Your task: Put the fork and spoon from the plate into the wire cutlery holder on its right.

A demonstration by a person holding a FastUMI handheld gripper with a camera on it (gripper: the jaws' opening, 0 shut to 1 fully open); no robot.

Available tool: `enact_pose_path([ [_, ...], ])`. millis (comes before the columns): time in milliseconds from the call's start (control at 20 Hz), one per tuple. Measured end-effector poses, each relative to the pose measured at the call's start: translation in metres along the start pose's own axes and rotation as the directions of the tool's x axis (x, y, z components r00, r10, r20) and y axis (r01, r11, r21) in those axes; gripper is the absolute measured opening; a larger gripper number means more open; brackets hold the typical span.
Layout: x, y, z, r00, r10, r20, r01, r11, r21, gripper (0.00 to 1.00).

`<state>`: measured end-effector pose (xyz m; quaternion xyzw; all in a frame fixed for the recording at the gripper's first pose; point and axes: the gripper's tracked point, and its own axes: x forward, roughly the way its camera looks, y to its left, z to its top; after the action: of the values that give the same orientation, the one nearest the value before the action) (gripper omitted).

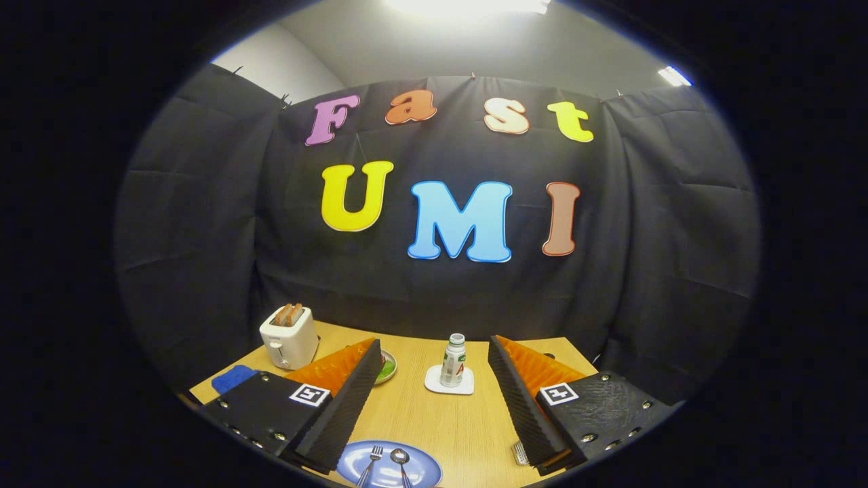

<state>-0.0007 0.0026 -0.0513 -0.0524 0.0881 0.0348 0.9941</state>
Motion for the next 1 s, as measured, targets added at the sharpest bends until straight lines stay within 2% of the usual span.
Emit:
enact_pose_path([
  [300, -0.001, 0.015, -0.056, 0.983, 0.07, -0.171, -0.08, 0.996, -0.048, 0.97],
  [500, -0.004, 0.031, -0.115, 0.927, 0.118, -0.355, -0.15, 0.987, -0.065, 0.97],
  [650, -0.005, 0.038, -0.146, 0.887, 0.138, -0.441, -0.181, 0.982, -0.056, 0.97],
  [800, -0.01, 0.036, -0.183, 0.824, 0.138, -0.55, -0.201, 0.978, -0.056, 0.97],
  [1000, -0.018, 0.042, -0.232, 0.704, 0.142, -0.696, -0.223, 0.974, -0.028, 0.97],
])
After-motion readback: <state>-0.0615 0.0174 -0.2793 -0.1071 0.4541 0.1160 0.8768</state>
